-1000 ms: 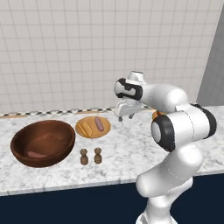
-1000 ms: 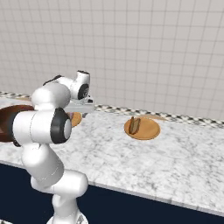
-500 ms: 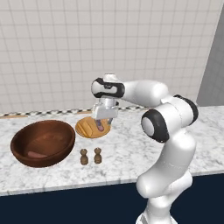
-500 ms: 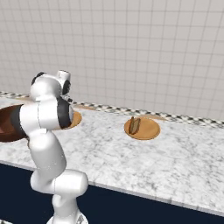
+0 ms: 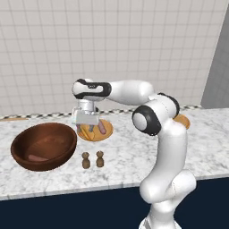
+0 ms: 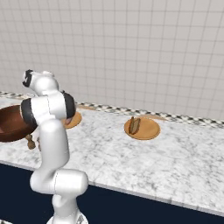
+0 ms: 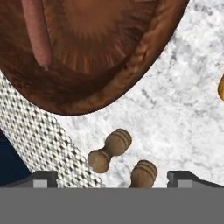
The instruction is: Place one bun and one sausage from the bowl on each plate.
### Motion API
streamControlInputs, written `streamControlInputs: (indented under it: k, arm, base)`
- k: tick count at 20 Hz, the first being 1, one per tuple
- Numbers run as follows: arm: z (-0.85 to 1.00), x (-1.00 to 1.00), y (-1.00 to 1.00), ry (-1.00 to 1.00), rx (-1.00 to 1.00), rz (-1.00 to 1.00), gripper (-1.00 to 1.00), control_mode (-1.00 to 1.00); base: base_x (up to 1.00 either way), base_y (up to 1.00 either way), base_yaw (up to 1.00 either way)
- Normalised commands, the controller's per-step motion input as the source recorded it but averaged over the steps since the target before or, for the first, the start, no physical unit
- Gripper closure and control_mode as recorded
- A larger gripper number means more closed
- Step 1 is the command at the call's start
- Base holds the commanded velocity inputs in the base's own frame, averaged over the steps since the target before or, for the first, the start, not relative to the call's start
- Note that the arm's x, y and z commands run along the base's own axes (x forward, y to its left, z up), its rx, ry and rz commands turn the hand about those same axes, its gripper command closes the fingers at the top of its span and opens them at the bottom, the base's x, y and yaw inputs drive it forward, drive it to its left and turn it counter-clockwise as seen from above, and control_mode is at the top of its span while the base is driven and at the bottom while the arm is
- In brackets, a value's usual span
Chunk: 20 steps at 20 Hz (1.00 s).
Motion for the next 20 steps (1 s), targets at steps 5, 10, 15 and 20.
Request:
streamControlInputs:
  k: [5, 10, 15, 20]
  arm:
    - [0.00, -0.04, 0.88, 0.21, 0.00, 0.10, -1.00, -1.00]
    - [-0.02, -0.04, 0.99, 0.05, -0.01, 0.07, -1.00, -1.00]
    - [-0.24, 0.10, 0.99, 0.00, -0.02, 0.11, -1.00, -1.00]
    - [-0.27, -0.30, 0.26, 0.04, -0.01, 0.10, -1.00, -1.00]
  base:
    - [0.00, 0.00, 0.00]
    - [0.00, 0.00, 0.00]
    - [0.00, 0.00, 0.00]
    - [0.00, 0.00, 0.00]
